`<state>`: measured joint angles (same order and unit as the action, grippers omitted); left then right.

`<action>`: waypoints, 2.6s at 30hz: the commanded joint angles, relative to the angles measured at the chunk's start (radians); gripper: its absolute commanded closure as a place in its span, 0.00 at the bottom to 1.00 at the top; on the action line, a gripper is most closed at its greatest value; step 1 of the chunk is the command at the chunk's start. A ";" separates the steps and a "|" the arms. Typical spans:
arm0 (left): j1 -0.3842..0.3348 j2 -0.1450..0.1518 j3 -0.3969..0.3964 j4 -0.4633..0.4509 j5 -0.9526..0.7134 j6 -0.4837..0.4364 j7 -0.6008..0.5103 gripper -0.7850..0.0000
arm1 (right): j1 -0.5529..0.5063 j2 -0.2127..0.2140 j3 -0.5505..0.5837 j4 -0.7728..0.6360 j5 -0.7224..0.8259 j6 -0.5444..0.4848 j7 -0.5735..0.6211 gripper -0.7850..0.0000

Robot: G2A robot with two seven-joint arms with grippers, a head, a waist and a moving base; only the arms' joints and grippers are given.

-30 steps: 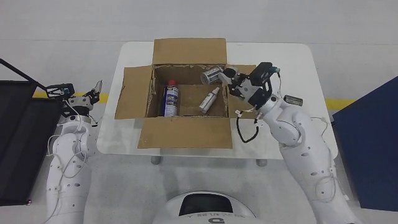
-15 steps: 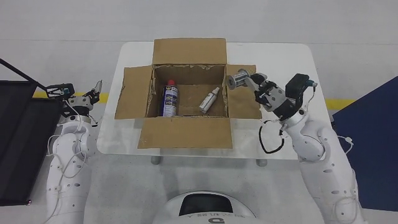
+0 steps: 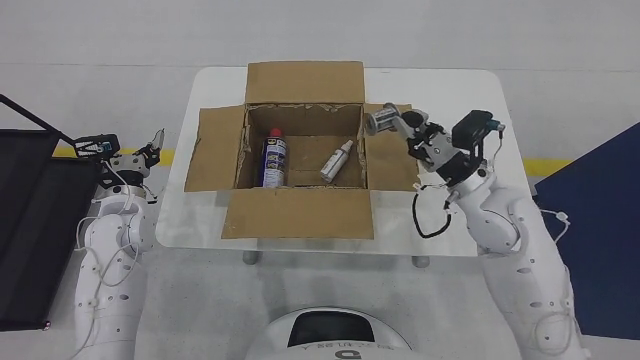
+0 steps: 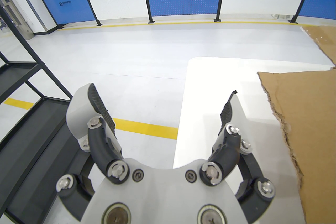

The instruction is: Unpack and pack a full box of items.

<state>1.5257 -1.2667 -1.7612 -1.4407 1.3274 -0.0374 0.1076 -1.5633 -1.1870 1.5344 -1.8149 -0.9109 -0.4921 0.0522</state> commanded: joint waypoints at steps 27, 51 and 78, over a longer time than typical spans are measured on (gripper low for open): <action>0.000 0.000 0.000 0.000 0.000 0.000 0.000 0.00 | 0.217 -0.010 0.035 0.503 -0.271 0.683 0.121 1.00; 0.000 0.000 0.000 0.000 0.000 0.000 0.000 0.00 | 0.340 -0.006 -0.026 0.623 -0.379 0.530 0.333 1.00; 0.000 0.000 0.000 0.000 0.000 0.000 0.000 0.00 | 0.327 -0.005 -0.010 0.606 -0.364 0.515 0.330 0.61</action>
<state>1.5257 -1.2667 -1.7612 -1.4407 1.3274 -0.0374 0.1076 -1.2338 -1.1921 1.5227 -1.2050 -1.2780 0.0237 0.3847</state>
